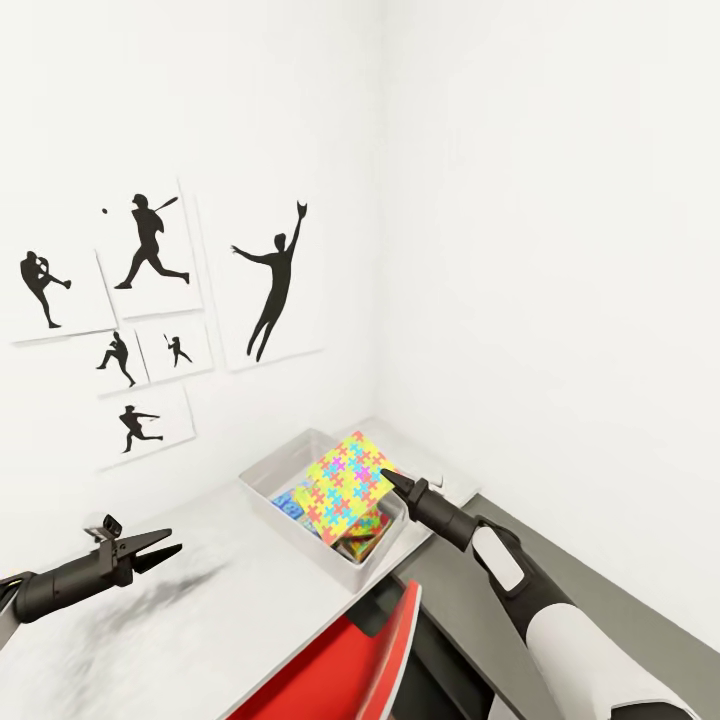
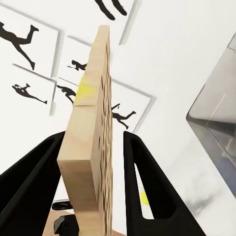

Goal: Put all the toys in the child's room - the three board games (two on the bed and one on the table), the two jigsaw puzzles on the table, and the tennis ball on the table - inside the toy box on the table in the child's room.

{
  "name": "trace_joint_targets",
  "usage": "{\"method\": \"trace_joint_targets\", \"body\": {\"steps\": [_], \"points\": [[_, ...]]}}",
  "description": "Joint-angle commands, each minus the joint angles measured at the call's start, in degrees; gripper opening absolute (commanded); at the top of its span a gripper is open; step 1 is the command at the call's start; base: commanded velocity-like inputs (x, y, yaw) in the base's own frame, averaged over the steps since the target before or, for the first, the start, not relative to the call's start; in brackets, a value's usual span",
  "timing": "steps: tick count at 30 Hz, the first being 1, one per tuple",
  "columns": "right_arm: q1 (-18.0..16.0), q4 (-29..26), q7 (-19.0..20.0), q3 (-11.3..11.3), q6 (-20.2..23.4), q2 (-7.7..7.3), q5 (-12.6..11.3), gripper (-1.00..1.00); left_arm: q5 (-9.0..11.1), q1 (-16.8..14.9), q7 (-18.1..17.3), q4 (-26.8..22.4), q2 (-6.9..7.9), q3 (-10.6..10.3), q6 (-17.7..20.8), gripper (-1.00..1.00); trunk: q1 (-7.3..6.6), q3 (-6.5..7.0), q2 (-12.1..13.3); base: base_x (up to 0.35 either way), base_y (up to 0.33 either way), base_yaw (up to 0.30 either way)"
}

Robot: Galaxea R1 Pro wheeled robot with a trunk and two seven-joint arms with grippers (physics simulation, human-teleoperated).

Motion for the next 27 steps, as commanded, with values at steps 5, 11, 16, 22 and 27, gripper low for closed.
{"method": "trace_joint_targets", "body": {"steps": [5,11,16,22,27], "points": [[0.0,0.0,0.0,0.1,0.4,-0.02,-0.5,-1.00,0.0,0.0,-0.2,0.0,0.00,0.0,0.6,1.00,0.02,-0.02,0.0,0.003,-0.005,0.046],[0.0,0.0,0.1,0.0,0.4,-0.02,-0.5,-1.00,0.0,0.0,-0.2,0.0,0.00,0.0,0.6,1.00,0.02,-0.02,0.0,0.000,-0.135,0.232],[0.0,0.0,0.1,0.1,0.3,-0.02,-0.5,-1.00,0.0,0.0,-0.2,0.0,0.00,0.0,0.6,1.00,0.02,-0.02,0.0,0.021,-0.025,0.196],[0.0,0.0,0.1,0.1,-0.7,-0.02,-0.5,-1.00,0.0,0.0,-0.2,0.0,0.00,0.0,0.6,1.00,0.02,-0.01,0.0,0.115,0.008,0.094],[0.0,0.0,0.1,0.1,-0.8,-0.02,-0.5,-1.00,0.0,0.0,-0.2,0.0,-0.07,0.0,0.6,1.00,0.02,0.00,0.0,0.101,0.001,0.050]]}}
